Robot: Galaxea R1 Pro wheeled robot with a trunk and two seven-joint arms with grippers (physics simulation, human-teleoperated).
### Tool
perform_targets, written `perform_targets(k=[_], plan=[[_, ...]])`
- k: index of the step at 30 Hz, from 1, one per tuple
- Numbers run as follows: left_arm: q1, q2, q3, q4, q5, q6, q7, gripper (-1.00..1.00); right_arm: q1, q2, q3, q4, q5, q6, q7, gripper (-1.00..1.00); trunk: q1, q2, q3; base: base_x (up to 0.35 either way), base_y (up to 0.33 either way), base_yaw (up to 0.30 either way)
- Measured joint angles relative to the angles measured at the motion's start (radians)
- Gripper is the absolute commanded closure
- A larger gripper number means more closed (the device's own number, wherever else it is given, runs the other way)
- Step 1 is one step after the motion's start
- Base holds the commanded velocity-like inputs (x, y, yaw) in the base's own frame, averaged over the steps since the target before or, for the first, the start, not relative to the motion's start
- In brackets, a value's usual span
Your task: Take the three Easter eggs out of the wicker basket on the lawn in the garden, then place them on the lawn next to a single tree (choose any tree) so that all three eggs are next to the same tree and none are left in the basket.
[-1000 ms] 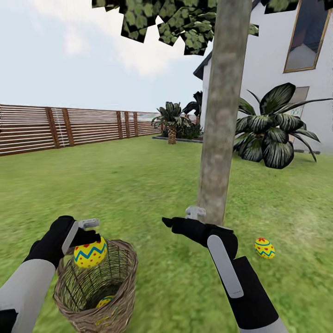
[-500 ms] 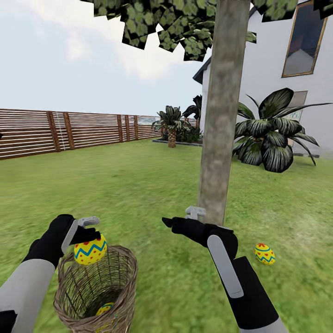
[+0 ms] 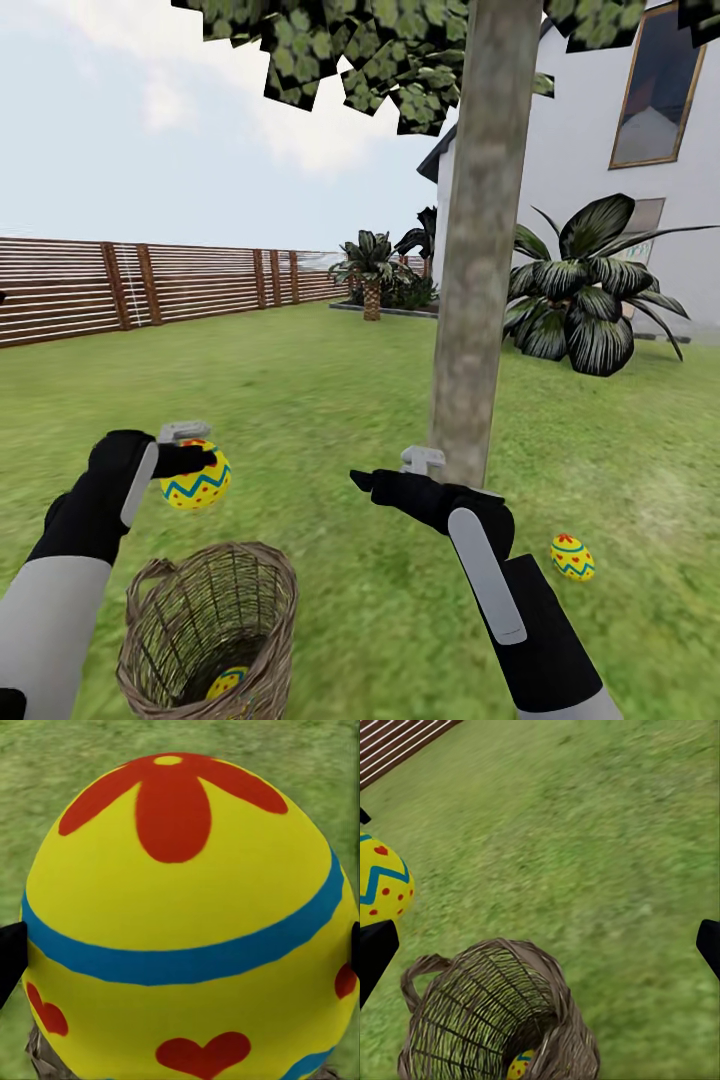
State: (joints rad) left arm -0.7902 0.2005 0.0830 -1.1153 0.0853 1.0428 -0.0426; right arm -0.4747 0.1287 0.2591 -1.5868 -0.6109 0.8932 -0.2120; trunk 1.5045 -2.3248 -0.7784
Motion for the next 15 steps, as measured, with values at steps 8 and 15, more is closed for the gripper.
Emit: perform_targets(k=[8,15], plan=[[0.005,-0.001,-0.002,-0.033,-0.001,0.000,0.000,1.00,0.000,0.000,-0.001,0.000,-0.032,0.000,0.000,-1.00,-0.031,0.056,0.028,0.000,0.000,-0.086],[0.004,-0.002,-0.012,-0.031,-0.002,0.000,0.003,1.00,0.000,-0.005,-0.007,0.000,-0.076,0.000,-0.001,-1.00,-0.057,0.105,0.055,0.000,0.000,-0.118]])
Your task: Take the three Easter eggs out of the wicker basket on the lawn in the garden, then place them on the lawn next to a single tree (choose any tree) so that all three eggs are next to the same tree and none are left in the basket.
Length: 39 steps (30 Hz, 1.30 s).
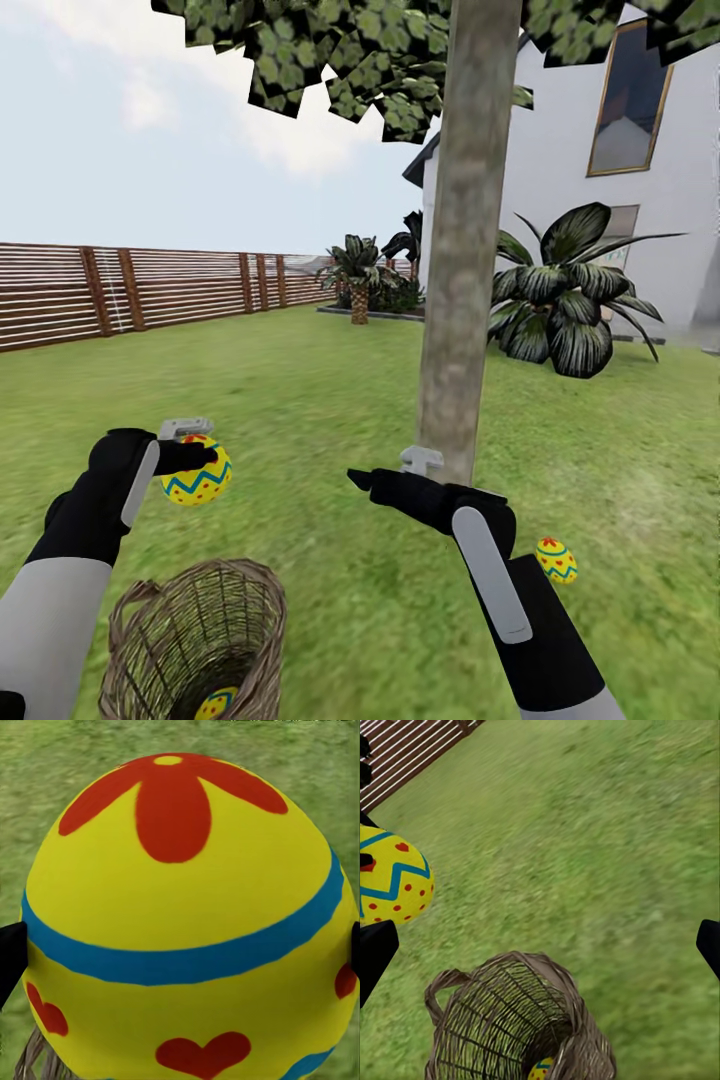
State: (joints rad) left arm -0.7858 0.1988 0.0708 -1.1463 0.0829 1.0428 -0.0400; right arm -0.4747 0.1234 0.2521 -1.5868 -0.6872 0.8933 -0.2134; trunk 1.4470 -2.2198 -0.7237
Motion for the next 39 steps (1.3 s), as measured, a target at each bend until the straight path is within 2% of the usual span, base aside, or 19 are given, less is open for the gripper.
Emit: perform_targets(k=[10,24,31,39], plan=[[-0.001,0.000,-0.003,0.001,-0.001,0.000,0.001,1.00,0.000,0.001,0.001,0.000,-0.002,0.000,0.000,-1.00,-0.038,0.070,0.032,0.000,0.000,-0.027],[-0.002,-0.001,-0.002,0.011,0.000,0.000,0.001,1.00,0.000,0.000,-0.001,0.000,-0.004,0.000,0.000,-1.00,-0.092,0.168,0.091,0.000,0.000,-0.206],[-0.002,-0.012,-0.001,0.014,0.001,0.000,0.045,1.00,0.000,0.000,-0.001,0.000,-0.003,0.000,0.000,-1.00,-0.119,0.217,0.116,0.000,0.000,-0.066],[-0.003,-0.013,-0.001,0.015,0.000,0.000,0.048,1.00,0.000,0.001,-0.001,0.000,-0.004,0.000,0.000,-1.00,-0.150,0.273,0.143,0.000,0.000,-0.069]])
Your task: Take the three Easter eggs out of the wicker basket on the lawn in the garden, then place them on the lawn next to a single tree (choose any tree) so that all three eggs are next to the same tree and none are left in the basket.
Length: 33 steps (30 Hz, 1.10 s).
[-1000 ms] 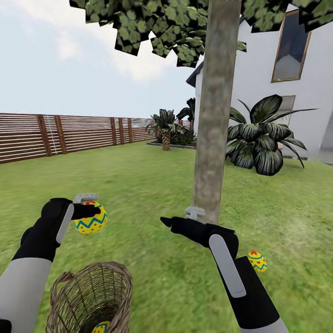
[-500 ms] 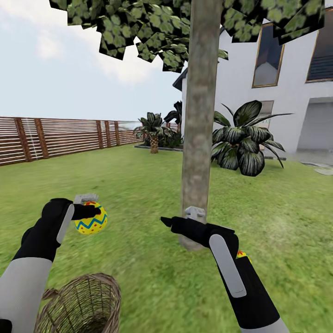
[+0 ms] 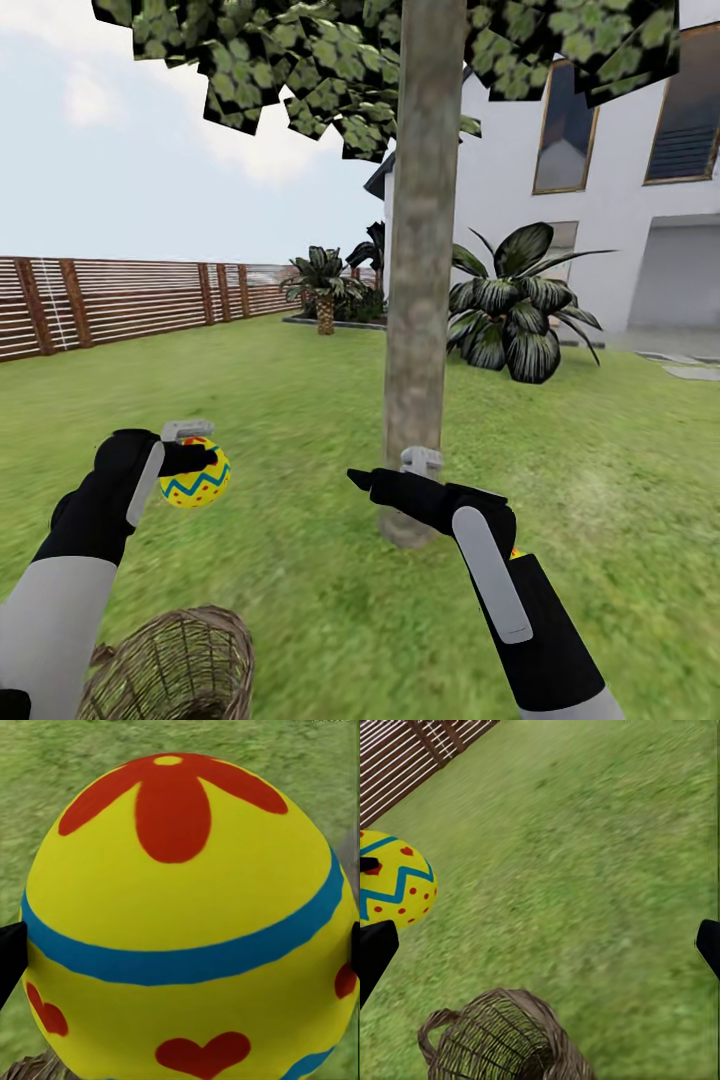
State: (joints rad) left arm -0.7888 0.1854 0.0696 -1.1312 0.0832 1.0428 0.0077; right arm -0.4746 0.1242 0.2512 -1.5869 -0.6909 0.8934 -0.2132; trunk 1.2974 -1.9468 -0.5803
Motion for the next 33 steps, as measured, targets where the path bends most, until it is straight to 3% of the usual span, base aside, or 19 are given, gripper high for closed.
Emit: perform_targets(k=[6,12,33], plan=[[0.000,0.000,-0.001,-0.001,0.000,0.000,0.000,1.00,0.000,-0.001,-0.001,0.000,-0.003,0.000,0.000,-1.00,-0.023,0.042,0.025,0.000,0.000,-0.204],[0.000,0.000,-0.004,-0.001,0.000,0.000,0.000,1.00,0.000,-0.003,-0.005,0.000,-0.044,0.000,0.000,-1.00,-0.046,0.084,0.051,0.000,0.000,-0.214],[-0.001,0.000,-0.008,-0.001,0.000,0.000,0.000,1.00,0.000,-0.003,-0.005,0.000,-0.049,0.000,0.000,-1.00,-0.127,0.231,0.141,0.000,0.000,-0.215]])
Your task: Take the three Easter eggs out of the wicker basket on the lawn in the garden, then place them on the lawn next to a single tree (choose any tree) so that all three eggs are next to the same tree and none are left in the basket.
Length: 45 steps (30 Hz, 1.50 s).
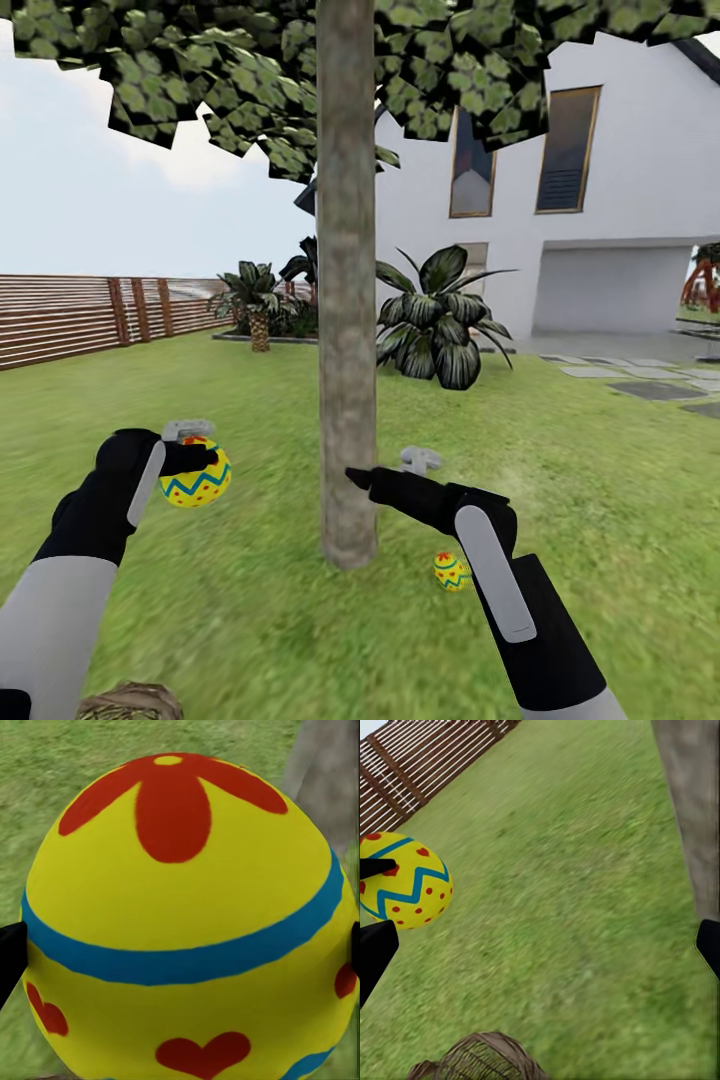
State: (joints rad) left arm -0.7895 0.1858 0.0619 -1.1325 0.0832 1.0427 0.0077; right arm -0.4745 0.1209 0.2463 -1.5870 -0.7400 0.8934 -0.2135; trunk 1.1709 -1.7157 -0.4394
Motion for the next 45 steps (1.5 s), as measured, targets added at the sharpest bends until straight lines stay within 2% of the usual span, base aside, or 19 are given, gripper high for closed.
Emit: perform_targets(k=[7,12,21,31,37,39,45], plan=[[-0.001,-0.001,0.000,0.005,0.001,0.000,0.000,1.00,0.000,-0.001,-0.001,0.000,0.000,0.000,0.000,-1.00,-0.027,0.049,0.030,0.000,0.000,-0.215],[-0.001,0.001,0.001,0.054,0.000,0.000,0.000,1.00,0.000,0.000,0.000,0.000,0.000,0.000,0.000,-1.00,-0.046,0.084,0.052,0.000,0.000,-0.215],[-0.002,0.000,0.000,0.080,0.000,0.000,0.000,1.00,0.000,0.000,0.000,0.000,-0.003,0.000,0.000,-1.00,-0.081,0.147,0.090,0.000,0.000,-0.215],[-0.002,-0.001,0.000,0.089,-0.001,0.000,0.000,1.00,0.000,-0.001,-0.001,0.000,-0.002,0.000,0.000,-1.00,-0.119,0.217,0.133,0.000,0.000,-0.215],[-0.002,-0.001,-0.030,0.091,0.000,0.000,0.000,1.00,0.000,-0.001,-0.001,0.000,-0.003,0.000,0.000,-1.00,-0.142,0.259,0.159,0.000,0.000,-0.215],[-0.002,-0.001,-0.034,0.091,0.000,0.000,0.000,1.00,0.000,-0.001,-0.001,0.000,-0.003,0.000,0.000,-1.00,-0.142,0.259,0.162,0.000,0.000,-0.215],[-0.002,-0.003,-0.036,0.091,0.001,0.000,0.000,1.00,0.000,-0.001,-0.007,0.000,-0.003,0.000,0.000,-1.00,-0.165,0.301,0.187,0.000,0.000,-0.215]])
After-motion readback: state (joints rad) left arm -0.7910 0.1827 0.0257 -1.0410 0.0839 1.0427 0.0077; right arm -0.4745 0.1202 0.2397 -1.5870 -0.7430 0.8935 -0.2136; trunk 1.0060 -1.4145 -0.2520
